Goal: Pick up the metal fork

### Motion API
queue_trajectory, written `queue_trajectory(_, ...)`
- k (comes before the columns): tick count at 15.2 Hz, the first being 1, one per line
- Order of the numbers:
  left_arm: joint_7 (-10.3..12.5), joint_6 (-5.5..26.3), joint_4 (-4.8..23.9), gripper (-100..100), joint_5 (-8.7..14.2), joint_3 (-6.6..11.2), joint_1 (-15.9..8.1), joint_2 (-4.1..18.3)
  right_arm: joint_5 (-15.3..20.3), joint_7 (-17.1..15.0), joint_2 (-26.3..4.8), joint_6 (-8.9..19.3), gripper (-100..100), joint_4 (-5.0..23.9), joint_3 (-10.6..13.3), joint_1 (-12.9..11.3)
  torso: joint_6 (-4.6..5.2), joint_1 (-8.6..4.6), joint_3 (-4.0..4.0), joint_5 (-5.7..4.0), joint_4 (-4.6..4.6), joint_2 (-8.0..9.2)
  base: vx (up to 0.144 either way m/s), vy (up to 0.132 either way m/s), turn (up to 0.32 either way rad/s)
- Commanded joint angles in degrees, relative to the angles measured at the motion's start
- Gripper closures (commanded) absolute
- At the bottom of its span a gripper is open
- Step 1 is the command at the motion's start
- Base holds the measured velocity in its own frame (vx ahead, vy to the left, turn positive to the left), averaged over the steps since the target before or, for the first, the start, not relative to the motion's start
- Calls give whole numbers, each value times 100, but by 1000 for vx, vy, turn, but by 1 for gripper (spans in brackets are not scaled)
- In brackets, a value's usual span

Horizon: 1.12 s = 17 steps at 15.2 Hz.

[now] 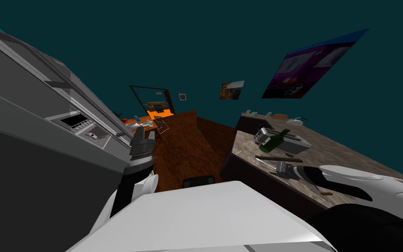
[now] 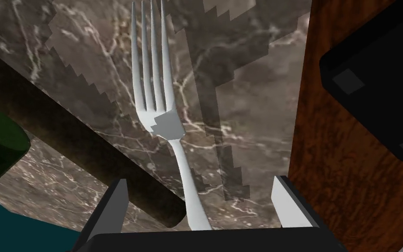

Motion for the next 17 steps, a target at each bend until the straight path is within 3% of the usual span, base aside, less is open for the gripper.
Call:
queue_trajectory(1, 0, 0, 0, 0, 0, 0, 0, 0, 118, 51, -168, 62, -100, 118, 125, 111, 0, 0, 0, 0, 0, 0, 56, 82, 217)
queue_trajectory(3, 0, 0, 0, 0, 0, 0, 0, 0, 241, 93, -243, 78, -100, 262, 281, 144, 2, -2, -4, 2, -1, -7, 77, 63, 184)
queue_trajectory(4, 0, 0, 0, 0, 0, 0, 0, 0, 193, 97, -170, 9, -100, 269, 215, 78, 1, -6, -5, 0, -2, -9, 40, 27, 66)
queue_trajectory(8, 0, 0, 0, 0, 0, 1, 0, 1, 302, 193, 196, 183, -100, 375, 325, -10, 6, -49, 8, -12, 3, 14, 19, -37, 85)
queue_trajectory(9, 0, 0, 0, 0, 0, 2, 0, 1, 246, 184, 91, 166, -100, 298, 263, 83, 7, -53, 10, -14, 4, 17, 8, -31, 25)
queue_trajectory(10, 0, 0, 0, 0, 0, 2, 0, 1, 252, 191, 109, 183, 100, 299, 268, 81, 8, -51, 11, -12, 5, 20, 3, -11, 3)
queue_trajectory(14, 0, 0, 0, 0, 0, 1, 0, 1, 255, 198, 113, 167, 100, 288, 277, 86, 7, -49, 13, -9, 8, 20, 0, 0, 0)
queue_trajectory(16, 0, 0, 0, 0, 0, 1, 1, 1, 224, 103, -138, 33, 100, 296, 252, 58, 12, -44, 15, -3, 9, 22, -12, 35, -122)
queue_trajectory(17, 0, 0, 0, 0, 0, 1, 1, 0, 209, 163, -48, 114, 100, 254, 224, 130, 17, -35, 18, 1, 10, 28, -14, 27, -64)
